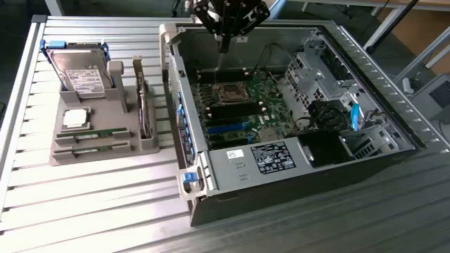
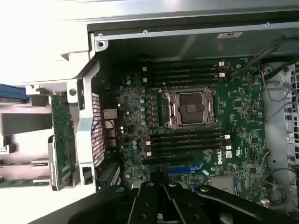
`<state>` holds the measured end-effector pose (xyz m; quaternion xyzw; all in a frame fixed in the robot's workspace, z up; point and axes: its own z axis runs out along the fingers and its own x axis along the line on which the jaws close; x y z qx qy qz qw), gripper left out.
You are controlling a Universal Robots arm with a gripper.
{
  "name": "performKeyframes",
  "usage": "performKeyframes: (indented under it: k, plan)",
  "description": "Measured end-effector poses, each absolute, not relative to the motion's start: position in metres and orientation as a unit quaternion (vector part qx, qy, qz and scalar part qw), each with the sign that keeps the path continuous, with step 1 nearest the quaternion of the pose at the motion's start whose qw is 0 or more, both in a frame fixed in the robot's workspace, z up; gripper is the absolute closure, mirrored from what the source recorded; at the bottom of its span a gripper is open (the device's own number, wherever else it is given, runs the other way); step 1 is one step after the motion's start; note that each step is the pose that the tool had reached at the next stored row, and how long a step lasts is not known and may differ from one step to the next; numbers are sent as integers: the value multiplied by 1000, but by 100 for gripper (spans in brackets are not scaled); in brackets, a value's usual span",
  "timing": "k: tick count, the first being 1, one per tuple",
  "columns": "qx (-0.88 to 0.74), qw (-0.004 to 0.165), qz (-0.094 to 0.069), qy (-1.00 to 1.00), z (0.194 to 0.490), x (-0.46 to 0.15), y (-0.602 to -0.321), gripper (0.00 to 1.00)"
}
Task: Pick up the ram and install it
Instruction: 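Reach for the ram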
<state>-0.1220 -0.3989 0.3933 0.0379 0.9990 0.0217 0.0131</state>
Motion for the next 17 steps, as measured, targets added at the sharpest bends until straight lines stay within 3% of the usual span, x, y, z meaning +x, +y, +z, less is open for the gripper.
performKeyframes:
  k: [17]
  plan:
    - [38, 13, 22, 999, 393, -146, -399, 91]
